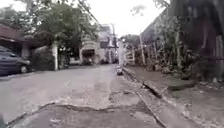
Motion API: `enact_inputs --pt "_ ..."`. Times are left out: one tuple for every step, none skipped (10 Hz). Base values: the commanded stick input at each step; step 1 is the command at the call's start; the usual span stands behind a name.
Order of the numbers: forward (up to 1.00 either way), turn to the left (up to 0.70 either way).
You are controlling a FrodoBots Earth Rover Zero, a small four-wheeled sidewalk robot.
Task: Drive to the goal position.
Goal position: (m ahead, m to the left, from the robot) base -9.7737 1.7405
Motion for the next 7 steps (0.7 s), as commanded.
enact_inputs --pt "1.0 0.0" --pt "1.0 0.0" --pt "1.0 0.0" --pt "1.0 0.0" --pt "1.0 0.22" --pt "1.0 0.02" --pt "1.0 0.0"
